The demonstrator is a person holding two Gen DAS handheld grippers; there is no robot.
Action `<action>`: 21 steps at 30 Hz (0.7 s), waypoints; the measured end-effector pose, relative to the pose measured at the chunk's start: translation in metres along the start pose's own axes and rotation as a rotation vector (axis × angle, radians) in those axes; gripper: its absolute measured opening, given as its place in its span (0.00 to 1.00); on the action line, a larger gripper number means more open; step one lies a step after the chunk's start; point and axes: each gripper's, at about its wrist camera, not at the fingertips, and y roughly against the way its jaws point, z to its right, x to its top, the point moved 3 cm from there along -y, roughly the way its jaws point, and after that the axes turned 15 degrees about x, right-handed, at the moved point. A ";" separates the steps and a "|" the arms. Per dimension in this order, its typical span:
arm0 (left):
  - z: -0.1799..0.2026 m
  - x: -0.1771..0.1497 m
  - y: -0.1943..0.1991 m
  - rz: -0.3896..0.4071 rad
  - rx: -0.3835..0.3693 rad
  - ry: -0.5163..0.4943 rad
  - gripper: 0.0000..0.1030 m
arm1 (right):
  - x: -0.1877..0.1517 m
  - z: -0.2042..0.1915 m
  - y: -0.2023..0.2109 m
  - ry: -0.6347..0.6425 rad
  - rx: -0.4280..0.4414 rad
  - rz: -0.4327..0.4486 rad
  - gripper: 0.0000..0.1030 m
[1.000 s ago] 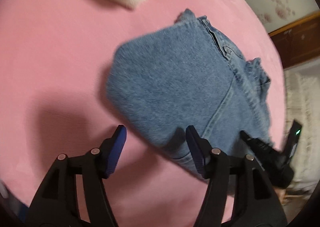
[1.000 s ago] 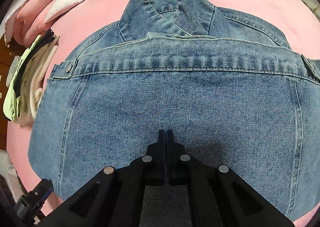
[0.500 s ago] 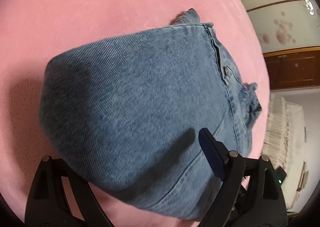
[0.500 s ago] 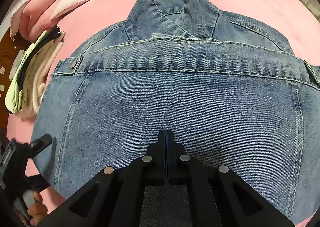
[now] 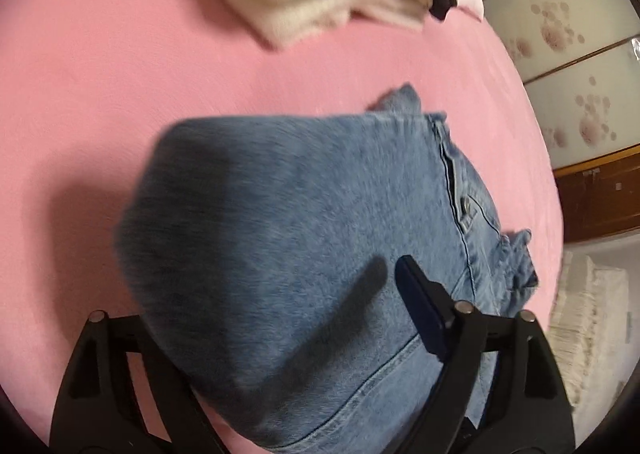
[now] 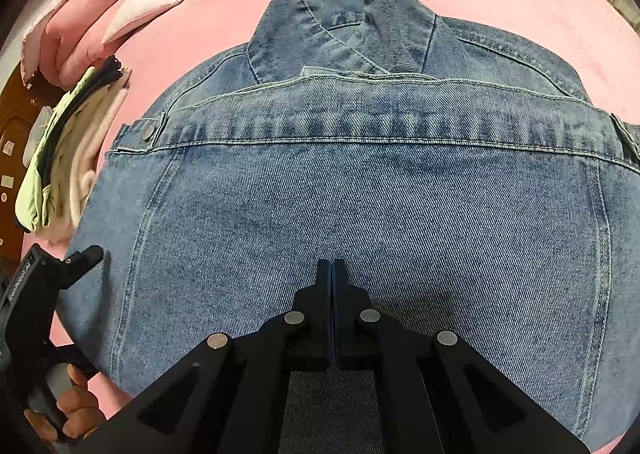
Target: Fold large clothes
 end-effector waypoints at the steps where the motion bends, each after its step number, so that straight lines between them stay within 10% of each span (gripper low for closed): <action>1: 0.001 -0.002 0.004 0.036 0.020 -0.012 0.71 | 0.000 0.000 0.000 -0.003 0.001 0.001 0.00; 12: -0.018 0.003 0.027 0.108 -0.066 -0.034 0.20 | -0.001 0.004 0.004 -0.026 0.037 -0.003 0.00; 21: 0.105 -0.060 0.157 0.393 -0.413 -0.719 0.12 | -0.006 0.035 0.013 -0.209 0.221 0.048 0.00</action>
